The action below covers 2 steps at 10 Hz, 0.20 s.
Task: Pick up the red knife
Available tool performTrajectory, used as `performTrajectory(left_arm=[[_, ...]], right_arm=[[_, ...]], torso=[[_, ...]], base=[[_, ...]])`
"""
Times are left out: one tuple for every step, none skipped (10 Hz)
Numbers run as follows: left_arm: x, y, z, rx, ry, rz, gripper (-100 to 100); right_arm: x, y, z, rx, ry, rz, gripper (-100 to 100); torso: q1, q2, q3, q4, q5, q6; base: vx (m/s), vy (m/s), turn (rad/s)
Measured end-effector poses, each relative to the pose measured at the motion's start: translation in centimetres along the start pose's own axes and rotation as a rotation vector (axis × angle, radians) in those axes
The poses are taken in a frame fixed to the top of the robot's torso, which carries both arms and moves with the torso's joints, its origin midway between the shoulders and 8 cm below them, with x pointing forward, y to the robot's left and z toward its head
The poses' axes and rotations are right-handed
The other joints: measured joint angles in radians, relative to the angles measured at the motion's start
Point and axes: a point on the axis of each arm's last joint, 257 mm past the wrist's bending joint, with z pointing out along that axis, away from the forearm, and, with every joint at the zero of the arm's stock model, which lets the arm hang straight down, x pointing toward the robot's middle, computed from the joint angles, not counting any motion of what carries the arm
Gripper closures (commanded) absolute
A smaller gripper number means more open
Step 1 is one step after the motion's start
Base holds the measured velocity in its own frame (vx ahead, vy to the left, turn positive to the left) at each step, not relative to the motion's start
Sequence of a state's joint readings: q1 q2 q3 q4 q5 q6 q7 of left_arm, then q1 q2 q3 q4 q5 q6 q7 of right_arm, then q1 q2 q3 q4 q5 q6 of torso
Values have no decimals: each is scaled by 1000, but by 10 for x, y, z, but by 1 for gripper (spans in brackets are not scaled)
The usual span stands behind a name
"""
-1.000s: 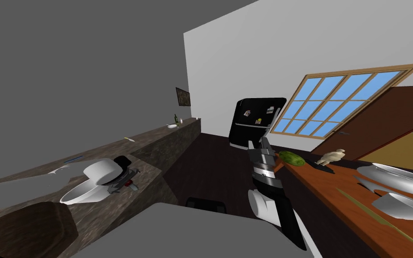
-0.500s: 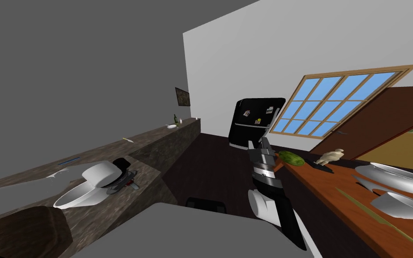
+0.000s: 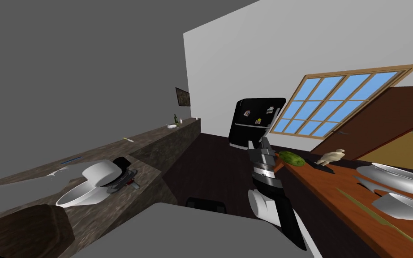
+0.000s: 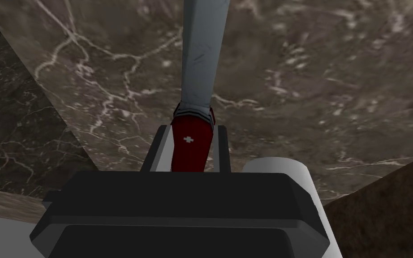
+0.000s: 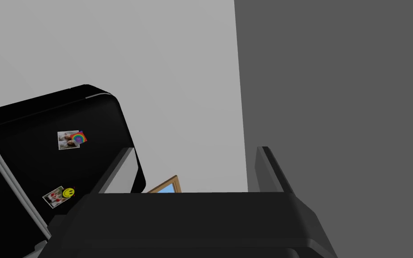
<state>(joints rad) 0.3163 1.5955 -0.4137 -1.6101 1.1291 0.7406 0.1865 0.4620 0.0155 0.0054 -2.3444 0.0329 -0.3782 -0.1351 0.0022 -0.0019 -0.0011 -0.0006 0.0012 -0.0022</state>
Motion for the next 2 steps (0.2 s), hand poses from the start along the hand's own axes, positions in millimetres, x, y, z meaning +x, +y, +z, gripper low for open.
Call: performTrajectory(left_arm=[[1,-4,-6,1,1,3,100],[1,-4,-7,1,2,2,0]], right_arm=[[0,0,0,0,0,0,0],[0,0,0,0,0,0,0]], torso=[[-1,1,1,0,0,0],[0,0,0,0,0,0]], base=[[-15,-6,8],[0,0,0]])
